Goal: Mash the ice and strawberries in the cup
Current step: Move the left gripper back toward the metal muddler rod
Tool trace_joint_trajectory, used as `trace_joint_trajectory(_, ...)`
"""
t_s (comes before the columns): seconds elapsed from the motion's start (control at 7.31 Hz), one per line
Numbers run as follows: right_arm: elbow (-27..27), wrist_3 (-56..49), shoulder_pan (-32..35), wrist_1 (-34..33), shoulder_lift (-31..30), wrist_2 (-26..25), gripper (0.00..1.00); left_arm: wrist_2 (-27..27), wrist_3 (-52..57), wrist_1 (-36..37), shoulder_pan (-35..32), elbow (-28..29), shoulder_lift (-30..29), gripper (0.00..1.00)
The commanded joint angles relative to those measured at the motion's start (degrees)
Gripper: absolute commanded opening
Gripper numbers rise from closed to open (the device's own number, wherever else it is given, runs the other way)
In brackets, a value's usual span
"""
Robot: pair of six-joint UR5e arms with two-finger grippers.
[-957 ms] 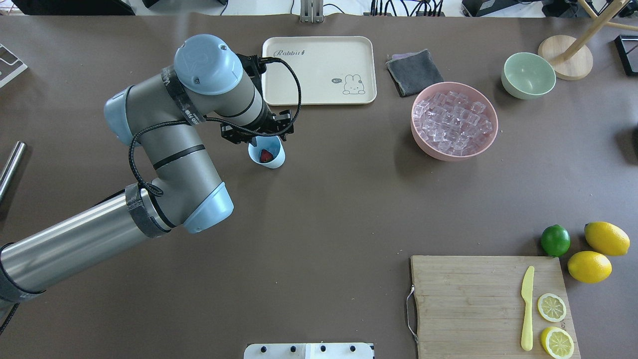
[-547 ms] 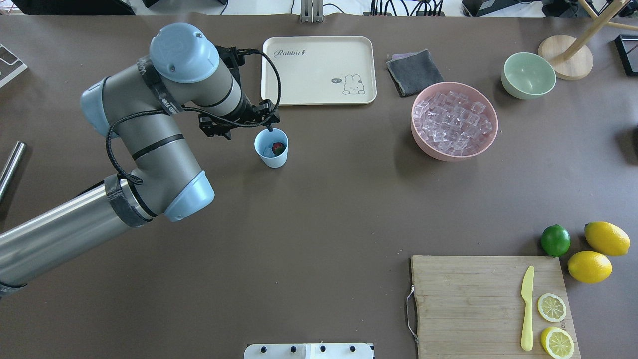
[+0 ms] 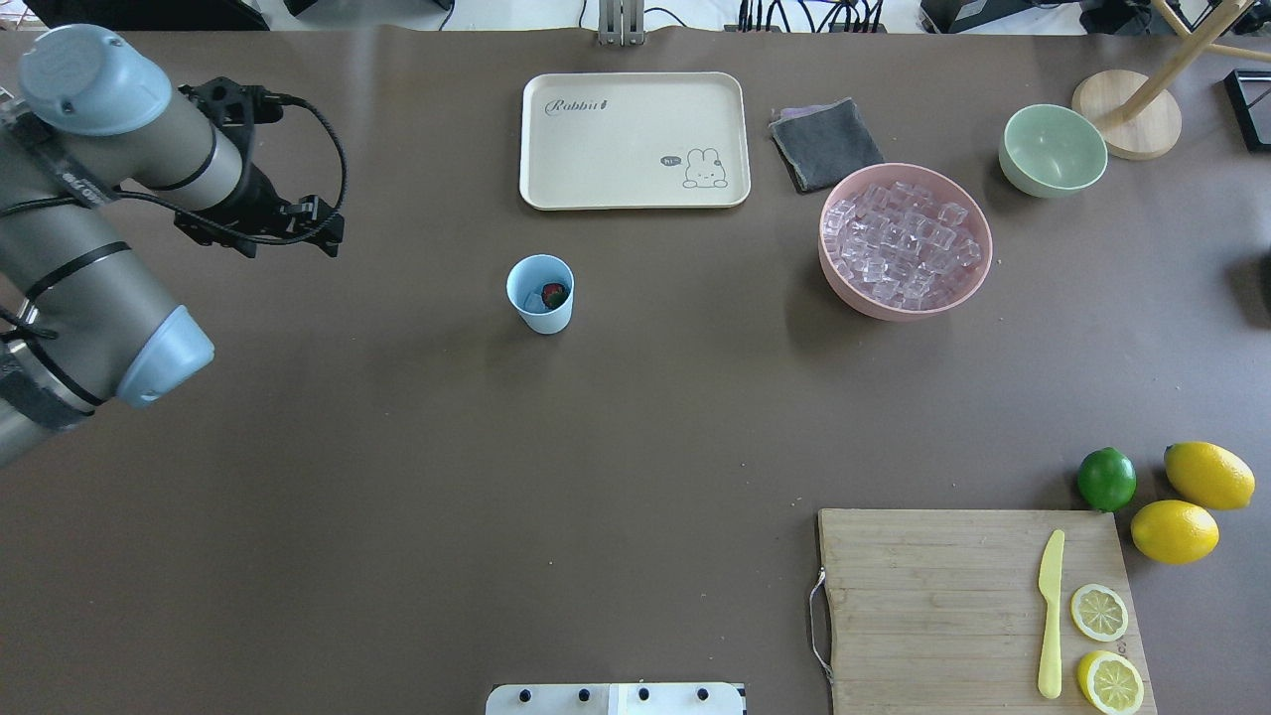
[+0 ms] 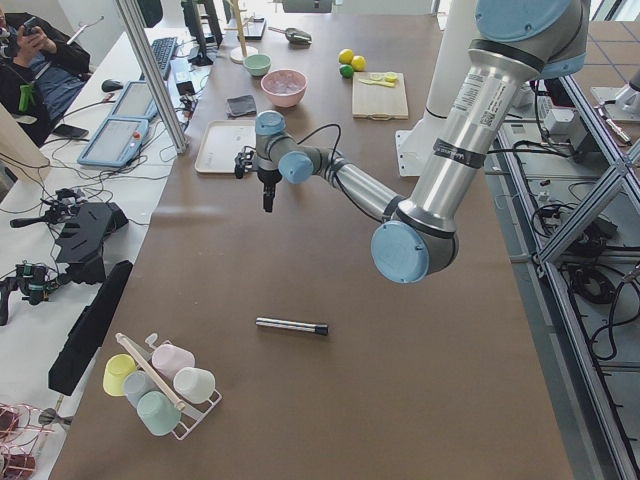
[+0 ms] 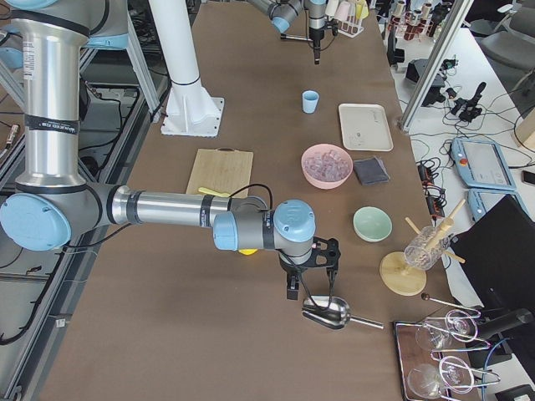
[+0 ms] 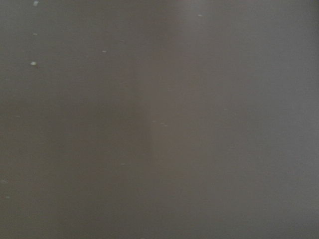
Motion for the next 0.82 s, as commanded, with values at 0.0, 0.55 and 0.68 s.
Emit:
trace_joint_trajectory(0.0,-0.01,0.09,-0.06,0.00,0.07,-0.10,1.00,-2.33,15.27,-9.43,-9.26,3.34,11.90,0.98)
trace_joint_trajectory(0.55,-0.01,0.09,-0.06,0.00,0.07,0.07,1.00,-5.78,20.98,-22.13,-15.29,16.21,15.19,0.97)
trace_joint_trajectory(0.68,-0.01,0.09,-0.06,0.00,0.07,0.16,1.00,-5.78,20.44,-23.35,-15.20,16.38,16.15,0.97)
